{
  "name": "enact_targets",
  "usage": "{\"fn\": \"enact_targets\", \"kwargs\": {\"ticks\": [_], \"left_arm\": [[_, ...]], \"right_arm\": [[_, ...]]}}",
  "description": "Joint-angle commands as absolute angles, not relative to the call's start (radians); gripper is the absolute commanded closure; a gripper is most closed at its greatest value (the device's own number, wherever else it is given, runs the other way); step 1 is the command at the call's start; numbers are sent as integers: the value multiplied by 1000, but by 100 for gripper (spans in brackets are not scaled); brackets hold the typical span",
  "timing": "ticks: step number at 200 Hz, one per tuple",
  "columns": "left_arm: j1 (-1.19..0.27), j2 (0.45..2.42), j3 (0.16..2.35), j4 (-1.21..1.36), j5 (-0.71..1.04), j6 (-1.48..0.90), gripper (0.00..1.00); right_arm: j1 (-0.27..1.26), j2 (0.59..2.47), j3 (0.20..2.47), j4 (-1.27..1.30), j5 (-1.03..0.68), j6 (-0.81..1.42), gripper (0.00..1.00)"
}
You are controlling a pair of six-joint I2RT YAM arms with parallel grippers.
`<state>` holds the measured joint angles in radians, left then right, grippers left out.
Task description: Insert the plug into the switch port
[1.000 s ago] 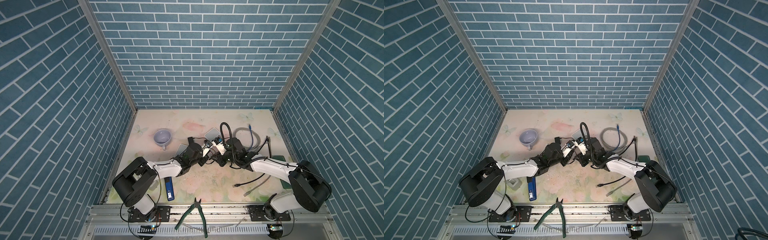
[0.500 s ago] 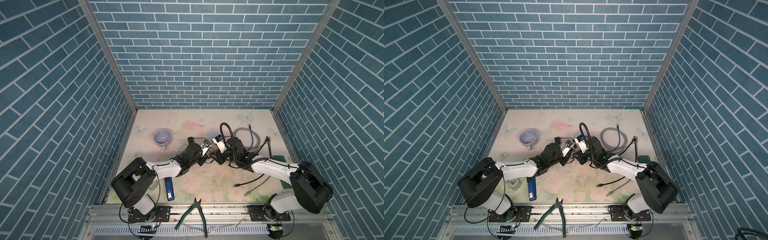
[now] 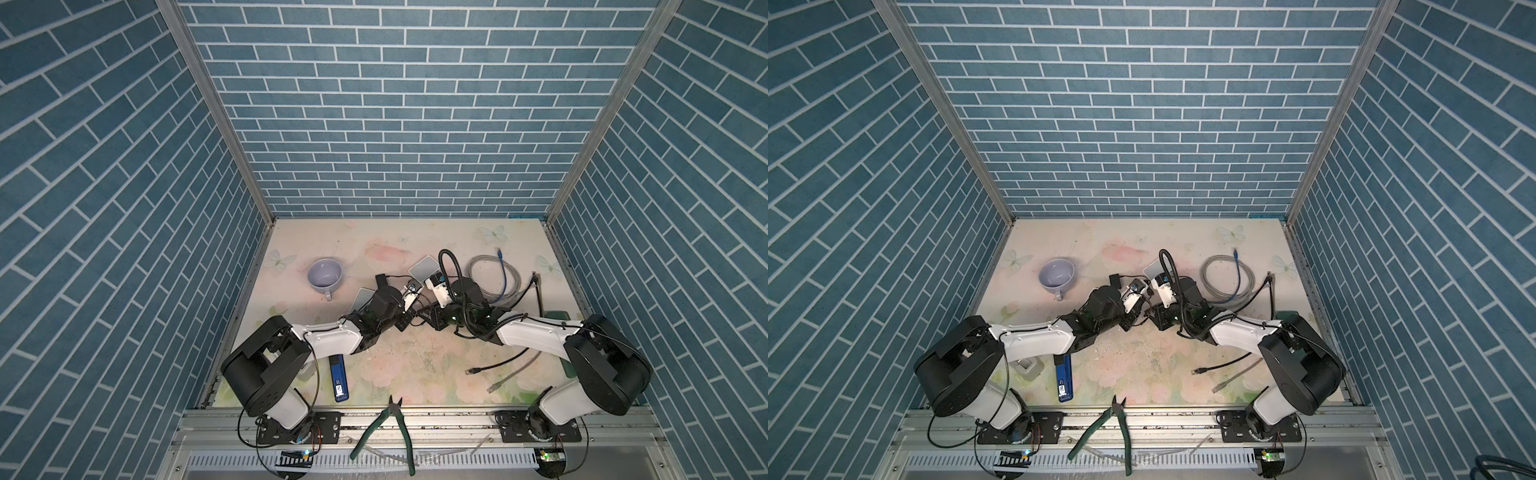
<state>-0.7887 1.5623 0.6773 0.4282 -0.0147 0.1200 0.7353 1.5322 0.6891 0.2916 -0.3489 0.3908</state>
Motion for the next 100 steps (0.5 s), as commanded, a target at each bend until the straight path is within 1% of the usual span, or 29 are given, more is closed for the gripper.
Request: {"fn": "enact_targets", "kwargs": {"ticks": [1,52,75,100], "left_arm": [[-788,1533,666,428,-23,106,99],[-788,1524,665,426,-29,109,99],[-788,1528,666,424,-33,110,99],[-788,1529,665,420,-47,109,97]], "right_arm": [[741,1555,683,346,-365,439,73],[740,1572,693,358,-380,445,80],[741,1574,698,360,-391,445,88],[741,1569,698,363,-394,445,94]]}}
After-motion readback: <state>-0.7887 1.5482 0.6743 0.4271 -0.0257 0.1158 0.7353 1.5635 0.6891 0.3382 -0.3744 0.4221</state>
